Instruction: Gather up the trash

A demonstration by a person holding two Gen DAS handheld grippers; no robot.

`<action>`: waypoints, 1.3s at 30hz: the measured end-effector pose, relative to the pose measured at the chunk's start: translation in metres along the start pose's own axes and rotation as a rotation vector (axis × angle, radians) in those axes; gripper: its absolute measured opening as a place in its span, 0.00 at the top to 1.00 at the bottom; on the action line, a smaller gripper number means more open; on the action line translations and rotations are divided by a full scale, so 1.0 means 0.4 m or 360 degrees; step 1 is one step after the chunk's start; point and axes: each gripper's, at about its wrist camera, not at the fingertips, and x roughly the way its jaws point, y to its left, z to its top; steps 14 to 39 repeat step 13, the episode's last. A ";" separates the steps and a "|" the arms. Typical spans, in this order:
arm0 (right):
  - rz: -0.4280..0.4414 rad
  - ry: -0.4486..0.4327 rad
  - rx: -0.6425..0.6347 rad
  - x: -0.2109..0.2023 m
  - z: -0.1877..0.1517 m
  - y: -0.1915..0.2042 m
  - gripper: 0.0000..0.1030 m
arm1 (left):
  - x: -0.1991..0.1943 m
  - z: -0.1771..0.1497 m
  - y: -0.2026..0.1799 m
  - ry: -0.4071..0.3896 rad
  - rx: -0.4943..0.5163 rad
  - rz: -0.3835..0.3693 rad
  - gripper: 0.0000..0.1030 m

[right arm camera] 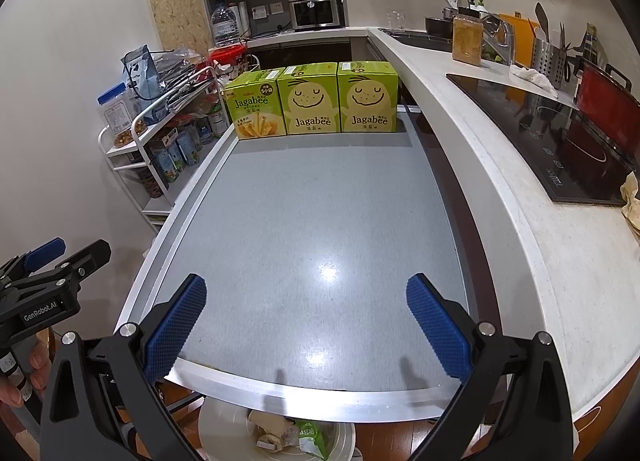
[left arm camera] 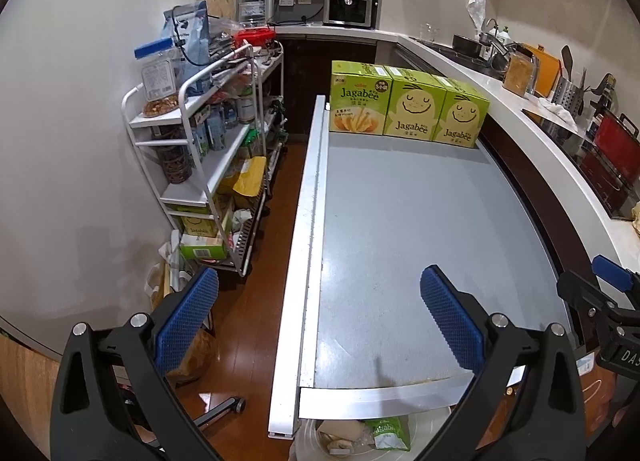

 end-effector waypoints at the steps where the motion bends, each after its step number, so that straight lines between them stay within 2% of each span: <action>1: 0.0001 0.0000 -0.0005 0.000 0.000 0.001 0.05 | -0.004 0.001 0.000 -0.0010 0.0003 0.0012 0.01; 4: 0.0000 -0.0004 -0.0017 -0.003 0.002 0.004 0.05 | -0.009 0.007 -0.005 -0.0020 0.0030 0.0018 0.01; 8: -0.0007 -0.0028 -0.0027 -0.014 0.015 -0.001 0.05 | -0.013 0.011 0.012 -0.0016 -0.0032 0.0017 0.01; 11: -0.0051 -0.0063 -0.0046 -0.032 0.041 -0.021 0.05 | -0.008 0.021 0.054 0.0071 -0.0075 0.0037 0.01; 13: -0.0112 -0.0111 -0.0059 -0.051 0.079 -0.061 0.05 | -0.022 0.021 0.094 0.0053 -0.0104 0.0064 0.01; 39: -0.0112 -0.0111 -0.0059 -0.051 0.079 -0.061 0.05 | -0.022 0.021 0.094 0.0053 -0.0104 0.0064 0.01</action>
